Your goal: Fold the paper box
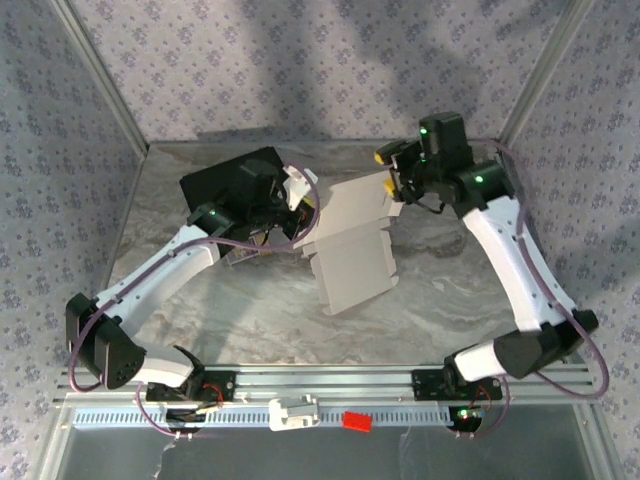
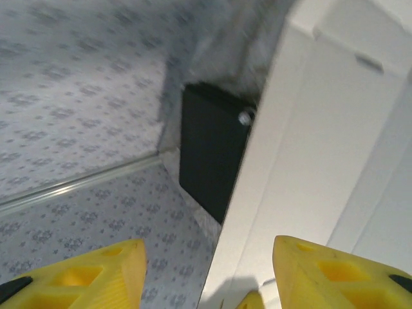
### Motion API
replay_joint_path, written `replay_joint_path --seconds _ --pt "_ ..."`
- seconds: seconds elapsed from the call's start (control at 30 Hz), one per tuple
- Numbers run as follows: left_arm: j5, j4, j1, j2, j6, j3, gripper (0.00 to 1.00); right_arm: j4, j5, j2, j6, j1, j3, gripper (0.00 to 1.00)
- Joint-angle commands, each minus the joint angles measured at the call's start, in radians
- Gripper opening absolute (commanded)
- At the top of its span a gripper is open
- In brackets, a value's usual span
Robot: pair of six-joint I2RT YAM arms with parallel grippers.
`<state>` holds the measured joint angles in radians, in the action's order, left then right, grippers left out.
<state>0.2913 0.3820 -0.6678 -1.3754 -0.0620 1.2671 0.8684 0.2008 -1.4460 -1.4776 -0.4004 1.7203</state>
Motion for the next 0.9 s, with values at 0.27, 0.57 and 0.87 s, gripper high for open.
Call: replay_joint_path --seconds 0.27,0.57,0.87 --pt "-0.011 -0.076 0.003 0.053 -0.039 -0.038 0.0 0.125 0.123 -0.127 -0.171 -0.013 0.082 0.55" --pt "-0.007 -0.083 -0.004 0.061 -0.052 -0.049 0.0 0.031 0.151 -0.179 -0.178 -0.01 0.053 0.48" --pt "-0.012 -0.083 -0.006 0.061 -0.063 -0.056 0.0 0.004 0.179 -0.212 -0.173 -0.005 0.074 0.31"
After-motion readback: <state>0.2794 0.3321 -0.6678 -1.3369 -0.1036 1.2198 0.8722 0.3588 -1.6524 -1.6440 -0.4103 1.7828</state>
